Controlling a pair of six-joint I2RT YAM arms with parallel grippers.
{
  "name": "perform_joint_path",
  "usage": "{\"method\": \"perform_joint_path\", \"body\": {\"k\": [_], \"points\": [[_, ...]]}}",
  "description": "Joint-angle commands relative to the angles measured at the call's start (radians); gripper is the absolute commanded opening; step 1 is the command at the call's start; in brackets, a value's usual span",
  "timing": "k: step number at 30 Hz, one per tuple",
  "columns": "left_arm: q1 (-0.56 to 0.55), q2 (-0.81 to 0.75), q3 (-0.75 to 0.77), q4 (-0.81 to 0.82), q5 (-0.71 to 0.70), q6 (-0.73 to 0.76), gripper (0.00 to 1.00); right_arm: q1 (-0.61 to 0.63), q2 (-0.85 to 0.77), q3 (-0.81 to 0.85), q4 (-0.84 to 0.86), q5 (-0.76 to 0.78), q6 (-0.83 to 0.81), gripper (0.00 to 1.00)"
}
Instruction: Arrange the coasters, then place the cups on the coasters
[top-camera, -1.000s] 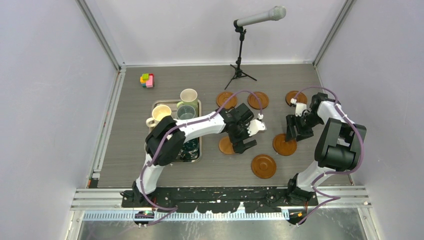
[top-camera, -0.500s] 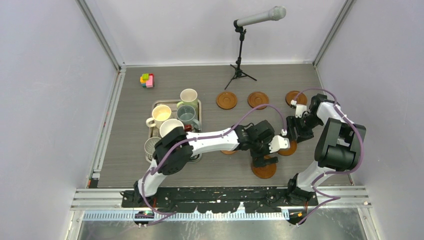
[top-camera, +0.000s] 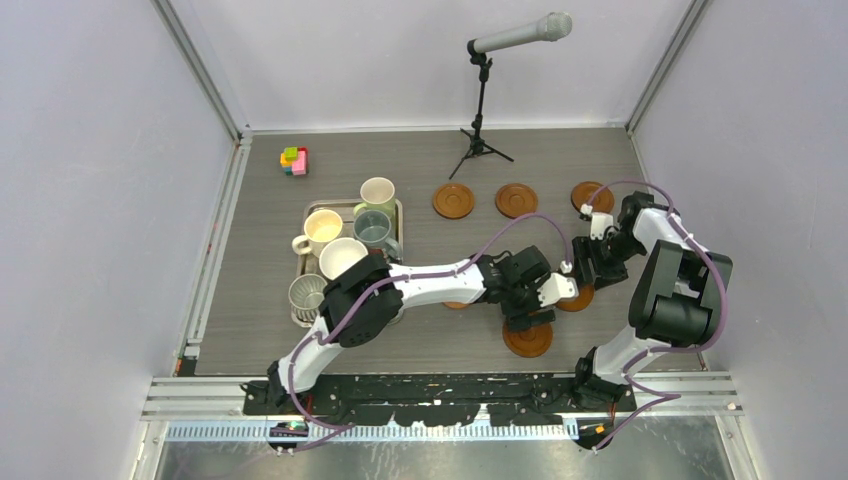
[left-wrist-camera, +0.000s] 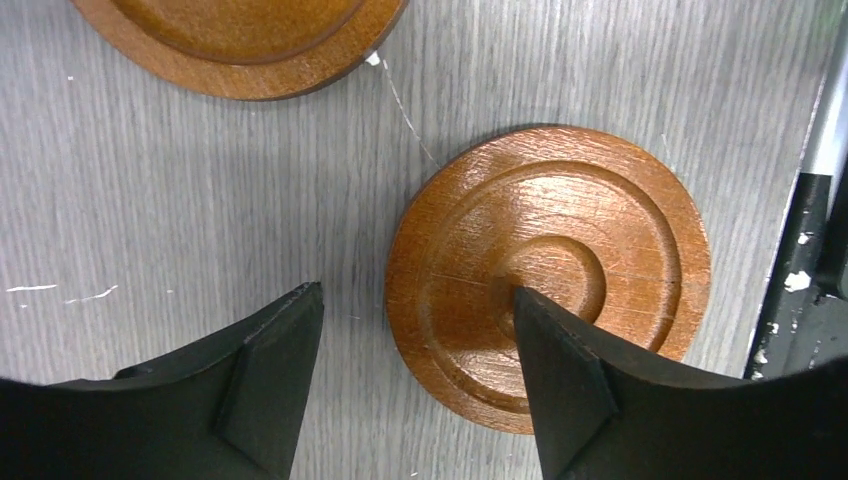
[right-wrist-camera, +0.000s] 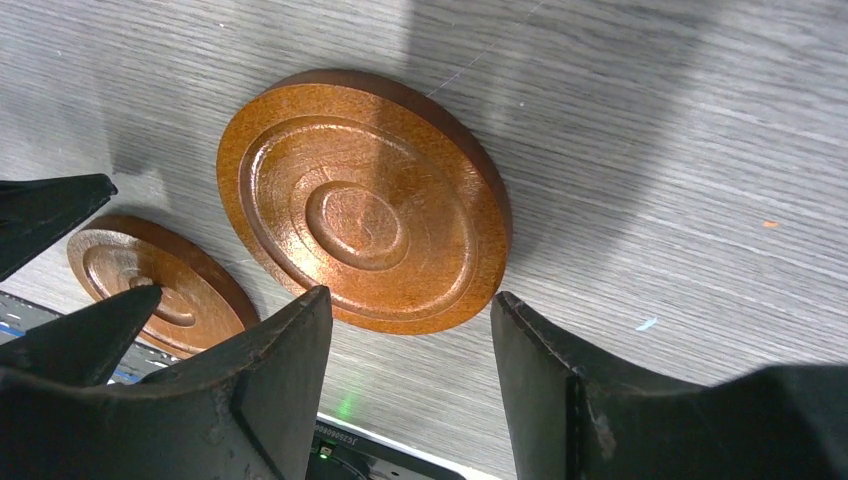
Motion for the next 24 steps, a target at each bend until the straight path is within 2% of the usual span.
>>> {"method": "perform_joint_path", "body": {"k": [1,8,15,24], "points": [[0.014,-0.025,-0.009,0.022,-0.067,0.084,0.68,-0.003,-0.051,-0.01,-0.007,-0.01,-0.029,0.64],[0.121,-0.018,-0.02,0.023,-0.112,0.106,0.61,-0.002,-0.035,-0.017,0.044,0.027,-0.004,0.64],[0.233,-0.019,-0.003,0.027,-0.124,0.097,0.6,0.002,0.001,-0.001,0.09,0.044,0.043,0.62],[0.267,-0.005,0.021,0.014,-0.122,0.095,0.6,0.037,0.052,0.008,0.137,0.073,0.081,0.6]]}}
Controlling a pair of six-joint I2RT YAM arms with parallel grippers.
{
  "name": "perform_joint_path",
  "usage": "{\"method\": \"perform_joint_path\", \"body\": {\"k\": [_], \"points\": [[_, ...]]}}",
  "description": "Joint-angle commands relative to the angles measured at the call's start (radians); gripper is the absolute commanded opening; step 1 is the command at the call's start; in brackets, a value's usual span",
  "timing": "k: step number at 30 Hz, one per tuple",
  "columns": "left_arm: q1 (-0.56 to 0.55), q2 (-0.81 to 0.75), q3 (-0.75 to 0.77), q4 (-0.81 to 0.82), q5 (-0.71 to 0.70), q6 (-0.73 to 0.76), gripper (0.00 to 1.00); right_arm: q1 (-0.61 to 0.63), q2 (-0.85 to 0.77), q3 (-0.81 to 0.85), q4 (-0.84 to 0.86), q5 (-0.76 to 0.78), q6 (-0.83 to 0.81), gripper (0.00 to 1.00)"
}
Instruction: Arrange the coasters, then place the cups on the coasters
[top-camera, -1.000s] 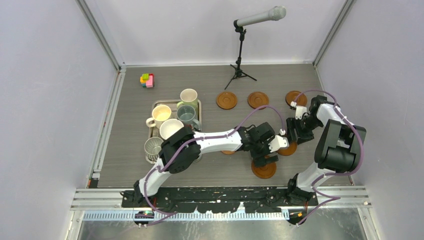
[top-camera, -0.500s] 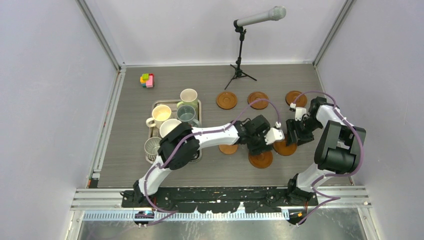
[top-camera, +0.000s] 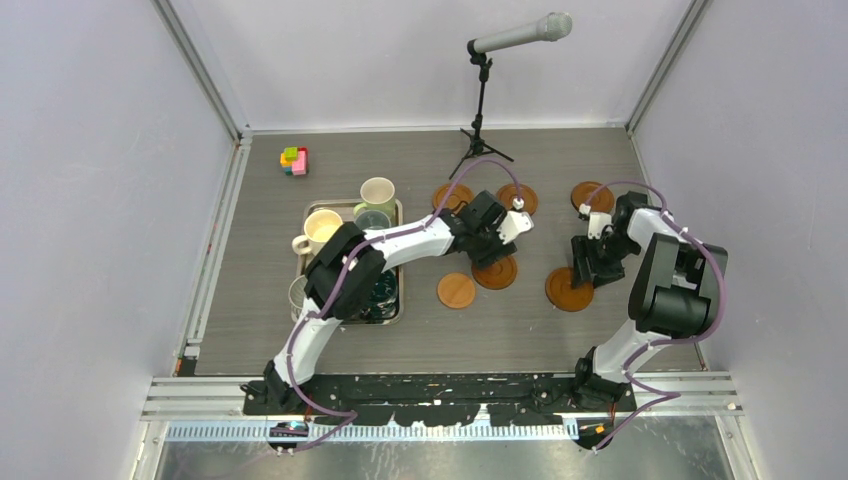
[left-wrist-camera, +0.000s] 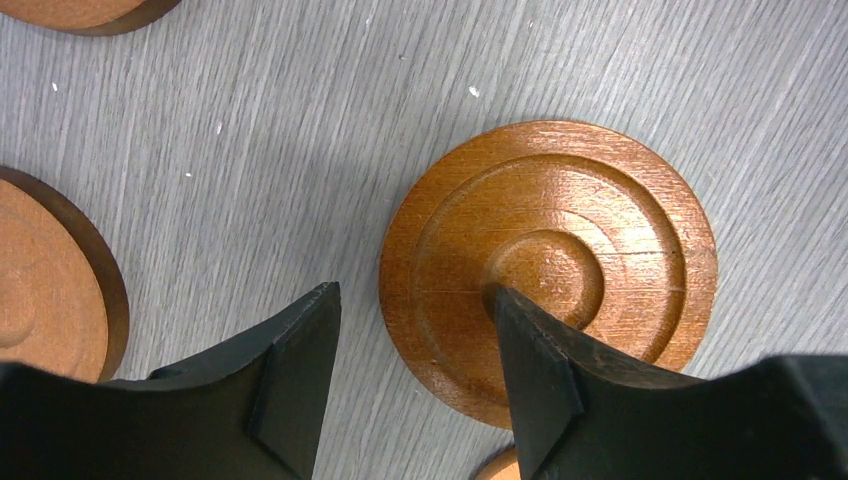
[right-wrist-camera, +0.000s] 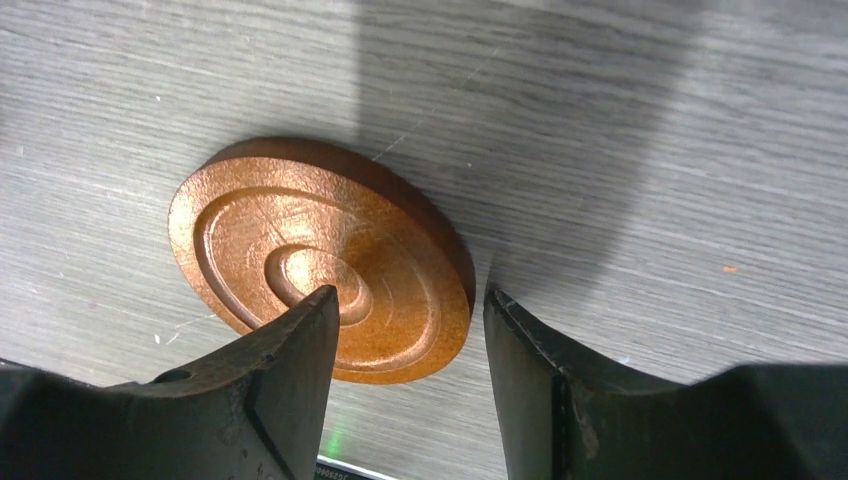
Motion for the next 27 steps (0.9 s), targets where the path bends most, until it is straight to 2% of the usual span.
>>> {"method": "perform_joint_path", "body": {"k": [1,14,27], "points": [[-0.01,-0.007,0.014,-0.023,-0.01,0.011,0.6,0.014,0.015,0.031,0.038,0.028,0.024,0.6],[-0.011,-0.042,-0.018,-0.034,0.046,-0.011,0.63,0.093,0.078,0.042,0.095,0.119,0.039,0.56],[-0.018,-0.069,-0.057,-0.039,0.084,-0.001,0.65,0.12,0.174,0.195,0.144,0.132,0.138,0.49]]}}
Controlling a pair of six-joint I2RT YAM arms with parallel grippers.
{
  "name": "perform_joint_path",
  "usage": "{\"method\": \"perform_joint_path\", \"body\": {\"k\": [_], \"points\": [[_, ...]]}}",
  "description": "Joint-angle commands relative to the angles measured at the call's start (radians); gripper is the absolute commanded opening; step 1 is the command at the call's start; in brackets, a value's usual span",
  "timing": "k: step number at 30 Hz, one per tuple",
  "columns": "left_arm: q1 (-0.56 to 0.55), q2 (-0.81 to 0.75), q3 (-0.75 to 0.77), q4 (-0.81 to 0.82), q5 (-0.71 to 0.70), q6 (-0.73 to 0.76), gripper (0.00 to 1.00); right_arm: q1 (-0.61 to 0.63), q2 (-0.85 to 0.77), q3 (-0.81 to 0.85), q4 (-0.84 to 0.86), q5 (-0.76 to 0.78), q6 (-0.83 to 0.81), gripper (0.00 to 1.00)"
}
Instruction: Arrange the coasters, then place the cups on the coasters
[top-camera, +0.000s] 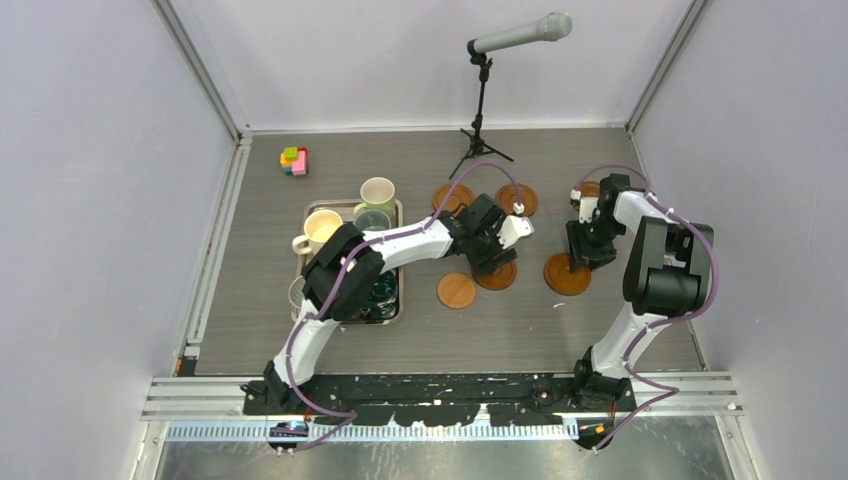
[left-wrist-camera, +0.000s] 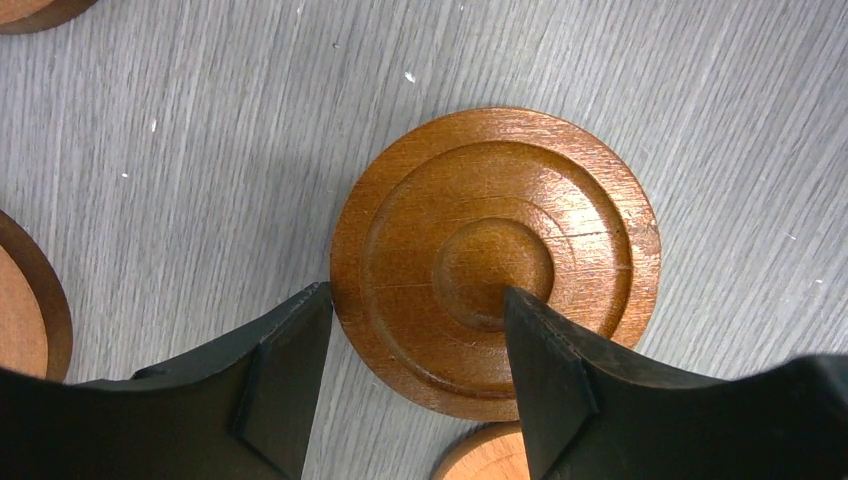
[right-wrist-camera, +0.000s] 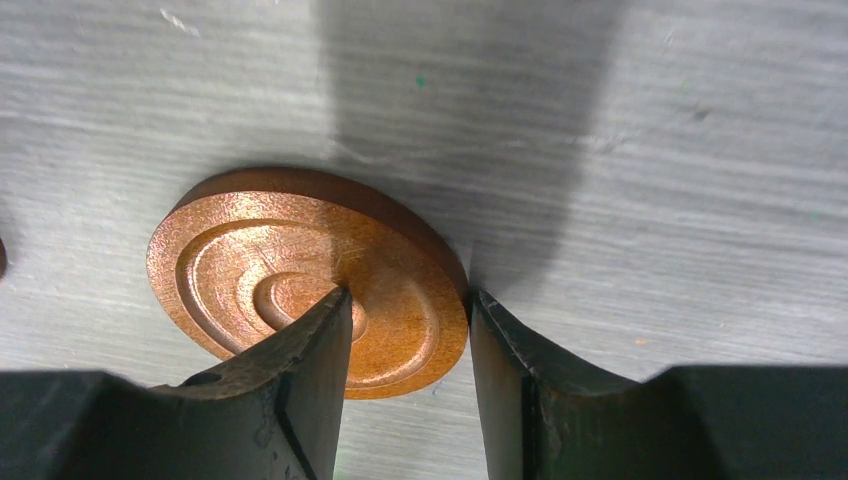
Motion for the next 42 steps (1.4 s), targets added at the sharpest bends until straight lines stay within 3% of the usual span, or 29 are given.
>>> {"method": "perform_joint_path", "body": {"k": [1,10,42], "points": [[-0.011,-0.05,-0.027,-0.038,0.018,0.004,0.65,0.022,0.055,0.059,0.126,-0.001,0.039,0.49],[-0.004,-0.049,-0.026,-0.05,0.013,0.004,0.66,0.047,0.102,0.124,0.119,0.002,0.056,0.49],[0.052,-0.008,0.044,-0.094,-0.085,0.015,0.71,0.046,0.025,0.09,0.082,-0.014,0.029,0.5]]}}
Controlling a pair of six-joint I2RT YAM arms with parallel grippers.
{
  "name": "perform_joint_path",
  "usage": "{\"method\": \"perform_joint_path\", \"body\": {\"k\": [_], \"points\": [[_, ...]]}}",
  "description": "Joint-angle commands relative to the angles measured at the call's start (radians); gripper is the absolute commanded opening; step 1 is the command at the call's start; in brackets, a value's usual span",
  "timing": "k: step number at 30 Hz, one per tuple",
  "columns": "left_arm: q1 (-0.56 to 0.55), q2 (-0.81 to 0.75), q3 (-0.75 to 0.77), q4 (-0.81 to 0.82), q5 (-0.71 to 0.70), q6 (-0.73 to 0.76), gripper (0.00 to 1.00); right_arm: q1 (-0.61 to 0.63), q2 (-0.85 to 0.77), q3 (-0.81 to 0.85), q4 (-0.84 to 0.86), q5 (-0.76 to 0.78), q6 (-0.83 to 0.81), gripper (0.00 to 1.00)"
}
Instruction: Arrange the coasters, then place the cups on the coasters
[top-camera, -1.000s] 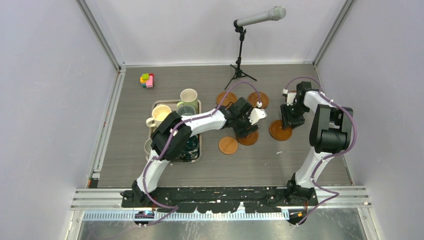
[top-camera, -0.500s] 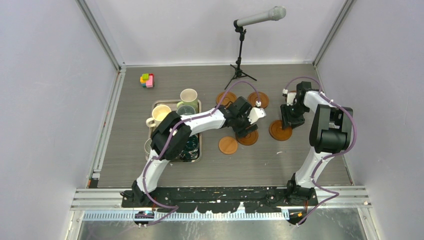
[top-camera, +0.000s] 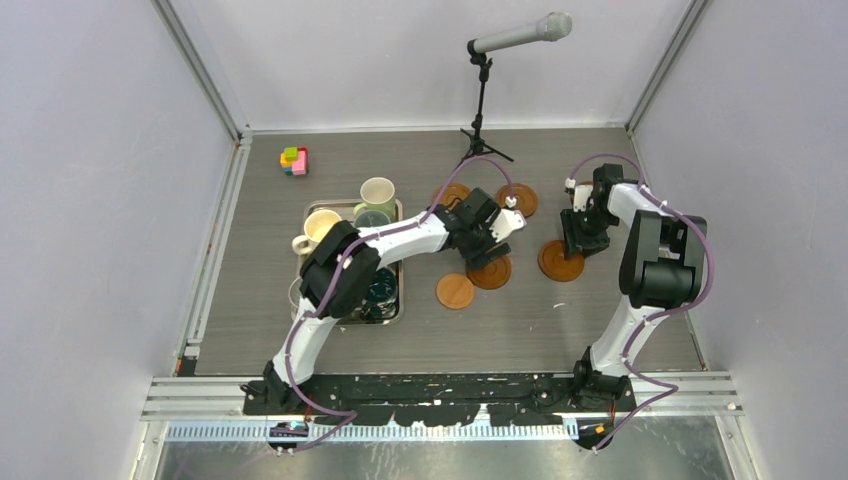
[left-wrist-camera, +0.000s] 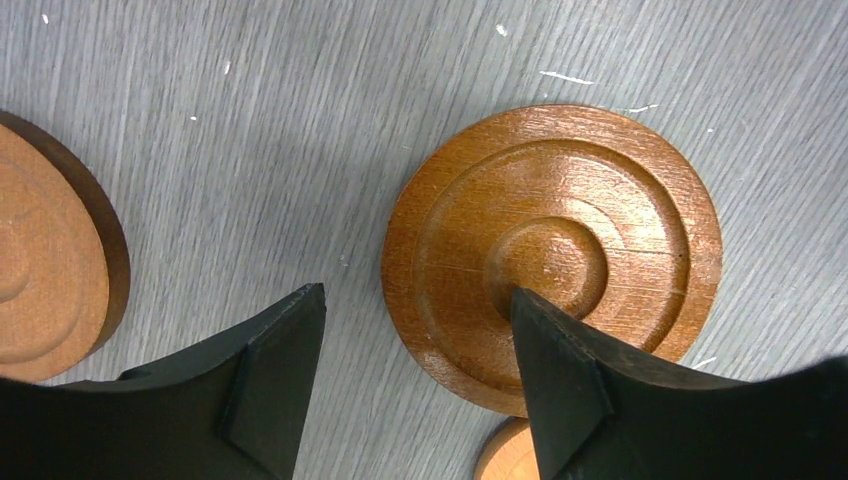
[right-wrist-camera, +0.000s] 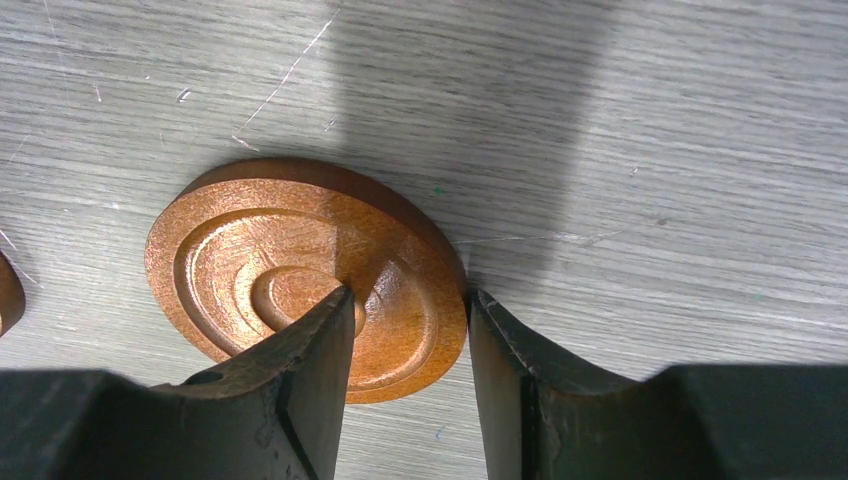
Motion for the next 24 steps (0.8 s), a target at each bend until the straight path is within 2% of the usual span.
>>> {"method": "perform_joint_path", "body": {"k": [1,9,16,24], "points": [[0.011,-0.006,0.037,-0.052,-0.026,0.008,0.73,0.006,-0.039,0.009,0.03,-0.011,0.004,0.51],[0.011,-0.146,0.035,-0.114,0.03,-0.011,0.89,0.019,-0.104,0.091,-0.016,-0.063,0.028,0.59],[0.015,-0.288,-0.079,-0.18,0.077,0.056,0.92,0.025,-0.159,0.183,-0.106,-0.137,0.043,0.62],[0.027,-0.37,-0.248,-0.21,0.136,0.109,0.93,0.024,-0.281,0.128,-0.164,-0.172,0.024,0.64]]}}
